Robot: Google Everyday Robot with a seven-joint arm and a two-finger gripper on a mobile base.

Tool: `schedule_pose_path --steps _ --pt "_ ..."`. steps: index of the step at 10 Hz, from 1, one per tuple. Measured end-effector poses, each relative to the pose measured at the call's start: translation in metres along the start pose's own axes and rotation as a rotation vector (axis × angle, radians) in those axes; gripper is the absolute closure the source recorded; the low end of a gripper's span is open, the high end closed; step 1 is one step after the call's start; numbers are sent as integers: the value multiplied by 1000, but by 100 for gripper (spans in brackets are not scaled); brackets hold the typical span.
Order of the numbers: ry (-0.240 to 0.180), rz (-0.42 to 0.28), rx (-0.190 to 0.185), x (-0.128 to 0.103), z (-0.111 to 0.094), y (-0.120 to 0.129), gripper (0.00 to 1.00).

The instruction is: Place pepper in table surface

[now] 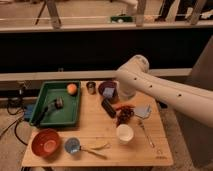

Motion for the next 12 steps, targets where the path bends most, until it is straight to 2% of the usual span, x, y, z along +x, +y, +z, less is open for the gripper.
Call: schedule_pose_path --steps 1,4,6,7,10,12 --pt "-13 14 -6 13 5 -6 73" --pt "-60 39 -35 28 24 -14 40" --pt "-70 49 -49 33 30 -16 25" --pt "-74 55 -57 35 35 -18 20" --pt "-74 83 -69 41 47 -19 20" --pt "-78 128 -67 51 55 -21 20"
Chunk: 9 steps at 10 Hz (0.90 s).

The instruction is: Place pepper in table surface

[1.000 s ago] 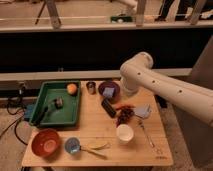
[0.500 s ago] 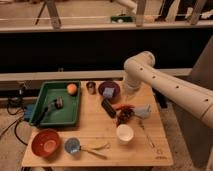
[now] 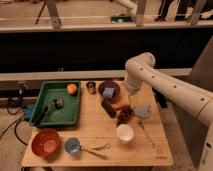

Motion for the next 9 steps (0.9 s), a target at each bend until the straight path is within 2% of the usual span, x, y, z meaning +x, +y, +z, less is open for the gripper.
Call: schedule_pose_path --steps 5,9 --pt "-48 106 2 21 25 -9 20" --pt "-70 113 47 28 43 -19 20"
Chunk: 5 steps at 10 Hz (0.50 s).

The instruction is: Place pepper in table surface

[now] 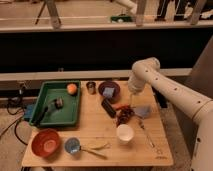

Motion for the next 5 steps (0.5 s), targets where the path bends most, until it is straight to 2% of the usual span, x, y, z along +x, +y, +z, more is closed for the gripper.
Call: schedule_pose_path --steps 5 --pt "-9 6 52 7 17 -11 20"
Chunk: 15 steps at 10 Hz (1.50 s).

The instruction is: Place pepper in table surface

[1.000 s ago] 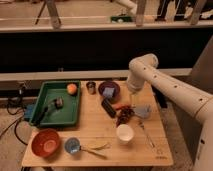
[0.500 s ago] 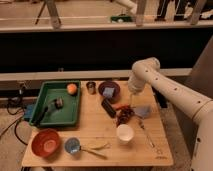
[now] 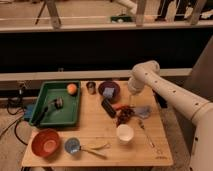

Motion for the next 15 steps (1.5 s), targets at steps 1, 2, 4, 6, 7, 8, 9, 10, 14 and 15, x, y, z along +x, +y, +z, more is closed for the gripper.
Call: schedule_pose_path --steps 1,2,4,6,7,8,9,10,14,15 --pt "-3 13 14 2 2 -2 20" --pt "-5 24 28 4 5 -3 20" --pt "-6 36 49 7 10 -6 23" --pt "1 41 55 8 18 -10 43" --pt "7 38 51 9 22 -11 51" --pt "17 30 45 8 29 -13 62" --pt "22 28 40 9 33 -13 65" --pt "30 26 33 11 37 -14 63" --pt "38 28 -40 18 47 -9 53" --pt "36 27 -59 17 47 -7 53"
